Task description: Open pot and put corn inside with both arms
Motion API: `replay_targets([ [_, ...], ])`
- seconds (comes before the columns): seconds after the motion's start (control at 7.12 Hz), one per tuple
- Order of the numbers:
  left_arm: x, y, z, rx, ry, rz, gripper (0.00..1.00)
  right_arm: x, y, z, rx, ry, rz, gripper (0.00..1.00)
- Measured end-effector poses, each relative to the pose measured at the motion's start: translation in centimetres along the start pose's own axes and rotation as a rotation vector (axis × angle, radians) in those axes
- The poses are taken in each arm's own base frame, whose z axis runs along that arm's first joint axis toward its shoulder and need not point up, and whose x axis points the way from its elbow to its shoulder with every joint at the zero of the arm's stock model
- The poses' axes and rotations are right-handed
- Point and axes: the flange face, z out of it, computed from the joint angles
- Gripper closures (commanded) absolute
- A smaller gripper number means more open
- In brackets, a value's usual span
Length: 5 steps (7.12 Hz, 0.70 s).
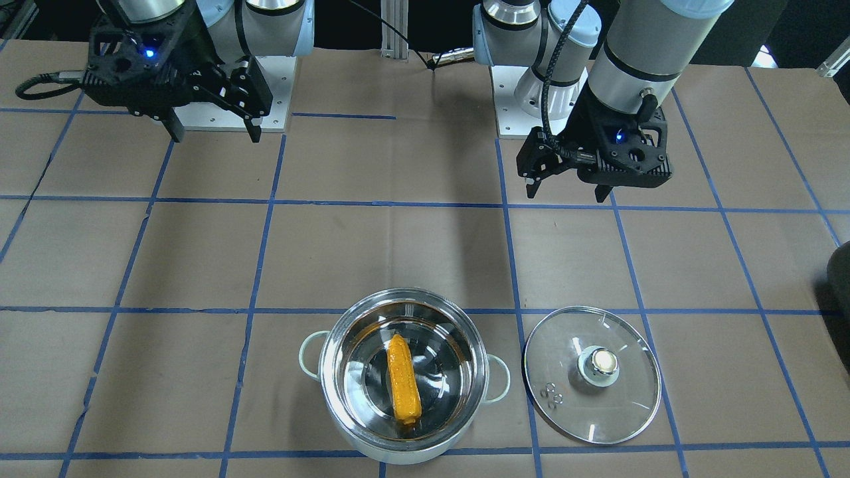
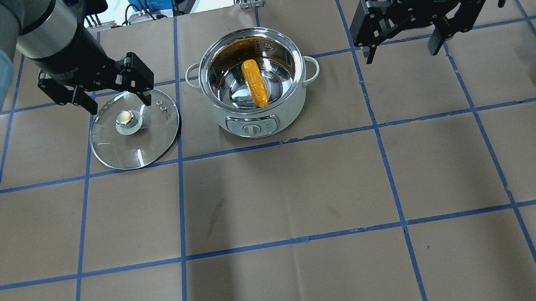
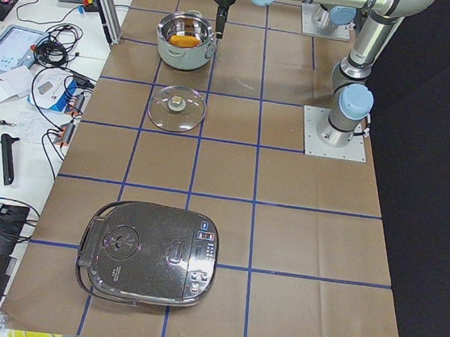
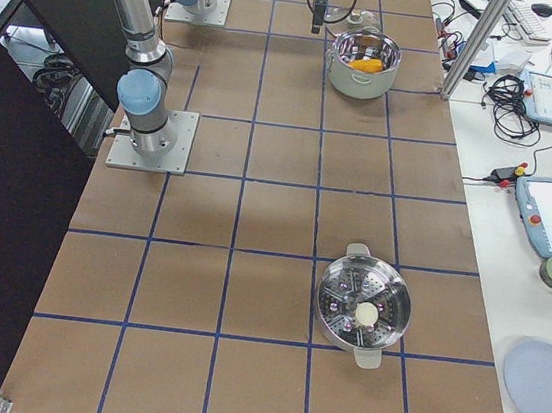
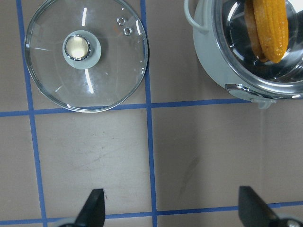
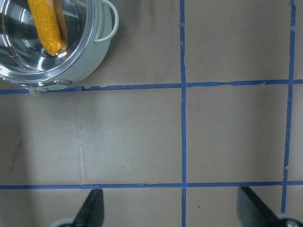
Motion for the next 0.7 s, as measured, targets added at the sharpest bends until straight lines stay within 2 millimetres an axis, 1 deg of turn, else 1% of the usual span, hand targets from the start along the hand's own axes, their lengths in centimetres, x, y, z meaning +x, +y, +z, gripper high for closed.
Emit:
replay_targets([
  [0.14, -0.05, 0.01, 0.02, -0.001, 0.000, -0.001, 0.00, 0.07, 0.13, -0.26, 0.006, 0.009, 0.003, 0.01],
  [0.7, -0.10, 0.00, 0.05, -0.001, 0.002, -0.002, 0.00, -0.05, 0.36, -0.31, 0.008, 0.011, -0.007, 0.00],
])
